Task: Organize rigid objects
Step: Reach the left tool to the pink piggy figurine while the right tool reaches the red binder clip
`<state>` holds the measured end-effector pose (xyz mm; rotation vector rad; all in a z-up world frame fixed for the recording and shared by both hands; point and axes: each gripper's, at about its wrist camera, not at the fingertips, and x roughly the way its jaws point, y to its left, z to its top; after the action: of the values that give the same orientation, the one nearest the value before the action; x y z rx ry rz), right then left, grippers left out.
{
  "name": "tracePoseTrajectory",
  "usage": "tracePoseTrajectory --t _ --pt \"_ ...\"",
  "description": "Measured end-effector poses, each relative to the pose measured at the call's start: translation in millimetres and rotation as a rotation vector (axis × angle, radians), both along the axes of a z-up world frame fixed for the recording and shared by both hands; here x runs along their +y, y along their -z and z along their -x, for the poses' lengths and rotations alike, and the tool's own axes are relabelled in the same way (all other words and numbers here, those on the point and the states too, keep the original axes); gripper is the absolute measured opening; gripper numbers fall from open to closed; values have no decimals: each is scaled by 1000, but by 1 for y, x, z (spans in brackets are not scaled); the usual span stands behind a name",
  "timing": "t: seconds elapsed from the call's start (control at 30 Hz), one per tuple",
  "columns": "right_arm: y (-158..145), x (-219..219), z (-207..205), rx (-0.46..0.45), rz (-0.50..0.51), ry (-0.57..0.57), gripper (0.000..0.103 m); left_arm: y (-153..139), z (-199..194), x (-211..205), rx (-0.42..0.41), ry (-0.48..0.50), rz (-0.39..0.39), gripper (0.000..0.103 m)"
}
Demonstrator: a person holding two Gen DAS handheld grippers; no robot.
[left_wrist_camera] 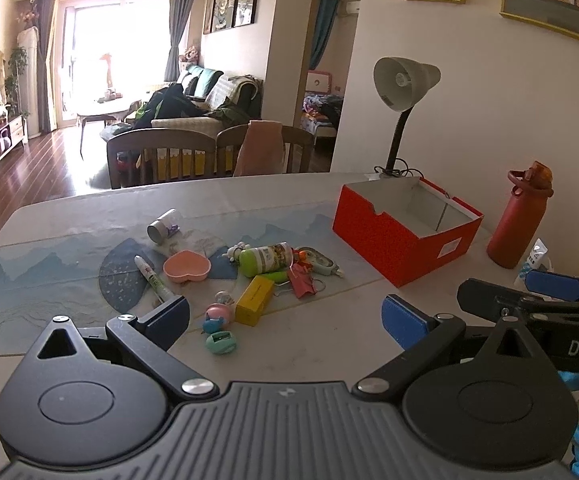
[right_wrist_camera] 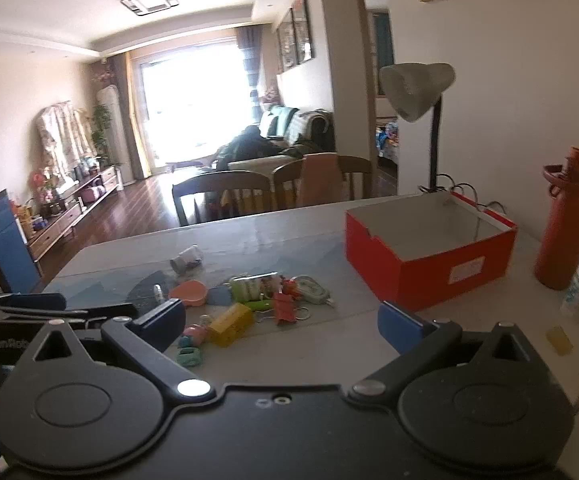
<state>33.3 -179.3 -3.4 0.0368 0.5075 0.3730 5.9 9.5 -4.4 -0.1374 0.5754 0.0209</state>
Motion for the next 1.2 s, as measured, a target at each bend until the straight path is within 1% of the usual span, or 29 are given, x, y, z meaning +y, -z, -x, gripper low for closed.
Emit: tracePoseTrajectory --t 0.2,0.33,0.47,0.6,0.77,0.83,0.9,0.97,1.03,1.07,1.1,1.17,1.2 --pt "3 6 -17 1 15 -37 102 4 -9 5 9 -7 1 103" --pt "14 9 -39 56 15 -77 102 11 -22 9 22 -10 -10 103" --pt "29 13 -67 94 21 -104 101 25 -39 17 45 -30 -24 103" --pt "44 19 -100 115 38 -140 99 47 -61 28 100 -67 -21 103" --pt "74 31 -145 166 81 -167 92 80 -93 43 178 -131 -22 102" --pt "84 37 -162 181 109 -180 89 92 -107 51 204 -159 -11 102" --pt "94 43 -176 193 129 -200 88 104 -120 58 228 -188 2 102" --pt "106 50 -189 204 158 -217 80 114 -131 63 242 -201 15 102" --pt "118 56 -202 228 180 -235 75 122 -140 66 257 -211 24 102" --pt "123 59 -209 238 187 -242 75 124 -144 67 263 -213 29 101" --pt "128 61 -214 247 193 -251 75 128 -149 68 266 -212 31 98" --pt "137 67 -224 262 207 -269 71 132 -157 69 282 -211 26 96" --pt "140 69 -227 263 212 -278 70 134 -160 69 288 -211 26 95"
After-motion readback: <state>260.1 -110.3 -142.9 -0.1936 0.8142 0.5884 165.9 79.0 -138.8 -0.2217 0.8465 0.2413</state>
